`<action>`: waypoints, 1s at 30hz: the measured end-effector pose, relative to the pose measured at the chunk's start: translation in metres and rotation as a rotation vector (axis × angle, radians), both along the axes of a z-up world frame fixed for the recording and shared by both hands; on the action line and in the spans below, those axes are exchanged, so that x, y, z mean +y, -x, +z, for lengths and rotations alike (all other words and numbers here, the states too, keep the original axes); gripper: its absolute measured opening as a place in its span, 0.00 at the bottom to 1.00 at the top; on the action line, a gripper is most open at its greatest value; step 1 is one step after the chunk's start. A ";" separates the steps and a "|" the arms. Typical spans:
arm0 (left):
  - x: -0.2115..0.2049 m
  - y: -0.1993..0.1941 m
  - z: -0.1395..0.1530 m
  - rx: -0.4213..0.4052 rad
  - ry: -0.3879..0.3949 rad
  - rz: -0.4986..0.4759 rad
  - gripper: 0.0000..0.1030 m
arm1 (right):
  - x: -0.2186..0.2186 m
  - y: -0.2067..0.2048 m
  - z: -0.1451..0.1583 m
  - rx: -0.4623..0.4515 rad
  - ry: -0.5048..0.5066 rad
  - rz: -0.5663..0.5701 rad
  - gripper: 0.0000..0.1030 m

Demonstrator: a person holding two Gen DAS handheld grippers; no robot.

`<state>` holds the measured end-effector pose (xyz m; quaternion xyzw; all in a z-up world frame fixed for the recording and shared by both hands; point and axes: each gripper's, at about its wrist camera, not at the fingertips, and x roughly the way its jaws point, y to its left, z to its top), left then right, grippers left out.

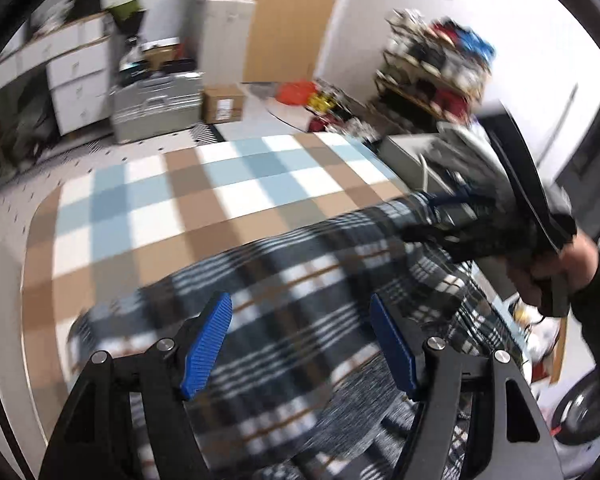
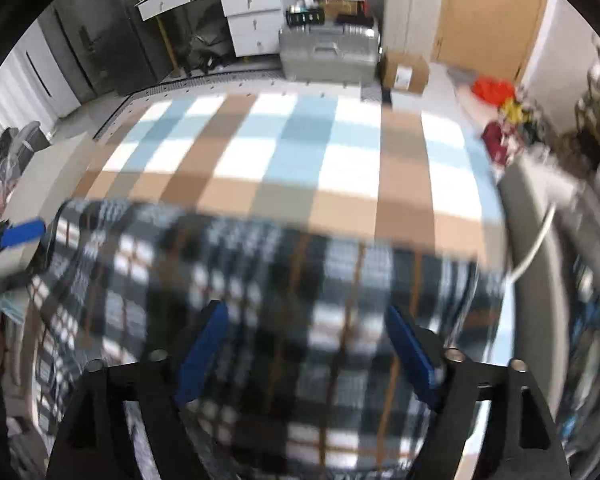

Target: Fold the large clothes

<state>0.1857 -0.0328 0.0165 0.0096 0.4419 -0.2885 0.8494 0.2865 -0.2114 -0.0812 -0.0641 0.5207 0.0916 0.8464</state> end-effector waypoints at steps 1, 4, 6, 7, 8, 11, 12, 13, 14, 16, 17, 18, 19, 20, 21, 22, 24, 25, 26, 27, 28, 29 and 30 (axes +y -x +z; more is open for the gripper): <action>-0.006 -0.004 -0.004 0.013 -0.016 0.005 0.65 | 0.005 -0.006 0.001 0.003 0.015 0.000 0.91; -0.023 -0.019 -0.028 0.061 -0.061 0.043 0.65 | 0.013 -0.027 -0.014 0.079 0.111 -0.020 0.93; -0.035 -0.023 -0.050 0.095 -0.103 -0.002 0.65 | 0.006 -0.037 -0.034 0.156 0.161 -0.048 0.93; -0.039 -0.028 -0.057 0.110 -0.120 -0.007 0.65 | -0.002 -0.043 -0.047 0.203 0.161 -0.073 0.95; -0.043 -0.028 -0.065 0.111 -0.152 -0.007 0.65 | -0.010 -0.044 -0.056 0.235 0.145 -0.095 1.00; -0.048 -0.029 -0.076 0.123 -0.232 0.001 0.65 | -0.025 -0.041 -0.080 0.263 0.110 -0.087 1.00; -0.050 -0.030 -0.077 0.129 -0.261 -0.005 0.65 | -0.024 -0.038 -0.079 0.240 0.113 -0.076 1.00; -0.050 -0.032 -0.077 0.139 -0.267 -0.002 0.66 | -0.025 -0.037 -0.079 0.236 0.111 -0.076 1.00; -0.050 -0.034 -0.077 0.151 -0.266 0.003 0.66 | -0.025 -0.037 -0.079 0.232 0.107 -0.077 1.00; -0.051 -0.035 -0.075 0.165 -0.285 0.001 0.66 | -0.026 -0.036 -0.078 0.230 0.111 -0.076 1.00; -0.049 -0.034 -0.071 0.172 -0.286 -0.002 0.67 | -0.025 -0.036 -0.076 0.241 0.118 -0.072 1.00; -0.044 -0.032 -0.064 0.185 -0.261 -0.003 0.67 | -0.023 -0.036 -0.069 0.257 0.130 -0.063 1.00; -0.040 -0.031 -0.058 0.196 -0.232 -0.004 0.67 | -0.022 -0.036 -0.061 0.246 0.125 -0.065 1.00; -0.028 -0.028 -0.047 0.203 -0.181 0.000 0.67 | -0.021 -0.032 -0.047 0.207 0.090 -0.071 1.00; -0.014 -0.024 -0.034 0.193 -0.127 0.011 0.67 | -0.018 -0.028 -0.034 0.175 0.035 -0.066 1.00; -0.006 -0.022 -0.027 0.181 -0.100 0.017 0.67 | -0.015 -0.025 -0.026 0.171 -0.005 -0.050 1.00; 0.022 -0.014 -0.012 0.138 -0.084 0.051 0.67 | -0.002 -0.020 -0.017 0.199 -0.027 0.004 1.00; 0.033 -0.013 -0.011 0.130 -0.086 0.060 0.67 | 0.008 -0.014 -0.015 0.206 -0.003 0.047 1.00; 0.043 -0.013 -0.014 0.130 -0.094 0.067 0.67 | 0.014 -0.011 -0.016 0.206 0.029 0.074 1.00; 0.055 -0.013 -0.021 0.141 -0.116 0.083 0.67 | 0.018 -0.009 -0.020 0.214 0.066 0.091 1.00; 0.058 -0.017 -0.029 0.157 -0.131 0.099 0.67 | 0.022 -0.007 -0.029 0.237 0.111 0.098 1.00; 0.066 -0.019 -0.039 0.183 -0.140 0.112 0.67 | 0.022 -0.007 -0.039 0.268 0.144 0.090 1.00; 0.075 -0.021 -0.053 0.225 -0.148 0.129 0.67 | 0.020 -0.007 -0.050 0.300 0.161 0.079 1.00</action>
